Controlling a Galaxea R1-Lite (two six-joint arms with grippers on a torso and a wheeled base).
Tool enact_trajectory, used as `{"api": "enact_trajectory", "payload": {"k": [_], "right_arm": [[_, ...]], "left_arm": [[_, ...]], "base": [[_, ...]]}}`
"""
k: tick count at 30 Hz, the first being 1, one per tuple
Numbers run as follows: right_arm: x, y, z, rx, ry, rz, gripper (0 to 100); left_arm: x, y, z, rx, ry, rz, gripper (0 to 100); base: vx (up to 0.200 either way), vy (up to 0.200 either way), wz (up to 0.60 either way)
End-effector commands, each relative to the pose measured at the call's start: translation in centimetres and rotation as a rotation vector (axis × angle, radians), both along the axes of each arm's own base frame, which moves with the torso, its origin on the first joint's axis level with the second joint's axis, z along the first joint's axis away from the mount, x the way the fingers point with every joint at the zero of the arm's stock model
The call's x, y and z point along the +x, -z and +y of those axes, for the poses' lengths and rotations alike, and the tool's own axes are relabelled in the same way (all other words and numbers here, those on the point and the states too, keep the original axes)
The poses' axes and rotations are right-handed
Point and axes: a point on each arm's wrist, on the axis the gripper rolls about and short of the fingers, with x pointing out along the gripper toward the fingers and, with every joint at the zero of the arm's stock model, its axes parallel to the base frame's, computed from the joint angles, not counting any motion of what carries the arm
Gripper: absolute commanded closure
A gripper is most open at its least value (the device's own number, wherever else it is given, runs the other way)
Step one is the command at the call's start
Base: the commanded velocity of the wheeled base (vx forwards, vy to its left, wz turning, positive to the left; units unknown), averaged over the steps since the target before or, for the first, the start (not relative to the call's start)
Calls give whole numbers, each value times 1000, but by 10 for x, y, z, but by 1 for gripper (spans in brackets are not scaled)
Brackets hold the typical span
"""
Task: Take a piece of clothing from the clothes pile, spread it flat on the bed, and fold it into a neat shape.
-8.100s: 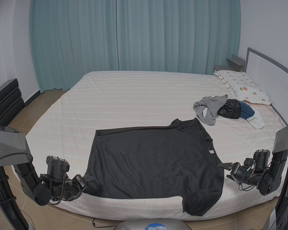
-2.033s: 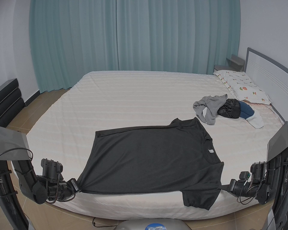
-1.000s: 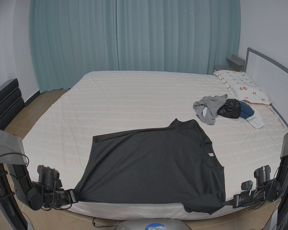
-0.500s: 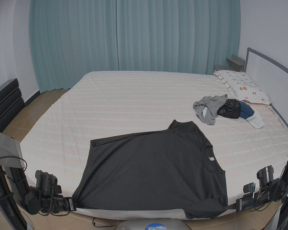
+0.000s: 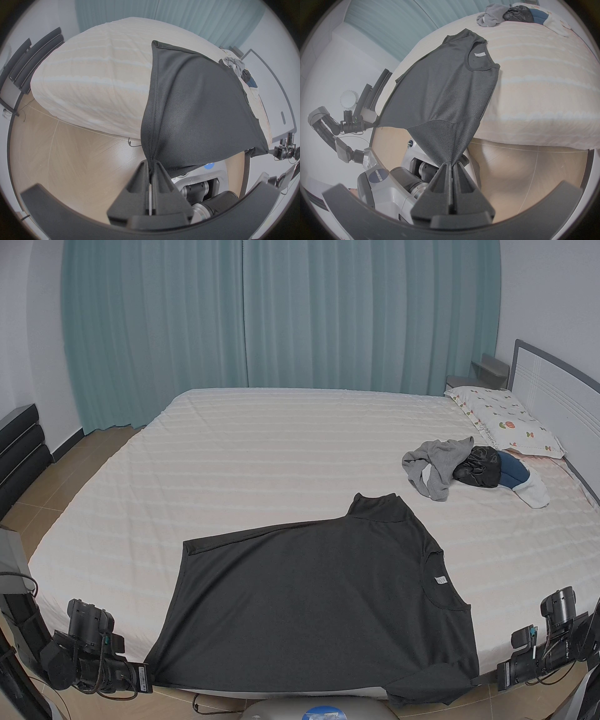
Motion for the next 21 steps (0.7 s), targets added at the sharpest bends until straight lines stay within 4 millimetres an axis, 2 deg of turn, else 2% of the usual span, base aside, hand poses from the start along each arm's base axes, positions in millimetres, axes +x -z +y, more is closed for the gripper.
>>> {"api": "enact_trajectory", "payload": {"k": [1,7,11,12,15,21], "right_arm": [[-9,-8,1,-10,-11,-34,100],[-9,-14,2,-11,-20,-66,100],[13,-23,0,-8,-5,-137,100],[13,-23,0,-8,-5,-137,100],[39,-34,-2,12,40,-196,100],[67,-51,-3,68,136,-244,100]], "left_arm": [[-7,-8,0,8,20,-20,100],[-6,-10,1,17,32,-37,100],[10,-21,1,-18,-31,-117,100],[10,-21,1,-18,-31,-117,100],[37,-37,-1,-109,-158,-217,100],[58,-47,-2,-167,-236,-275,100]], "base": [[0,0,0],[0,0,0],[0,0,0],[0,0,0],[0,0,0],[0,0,0]]}}
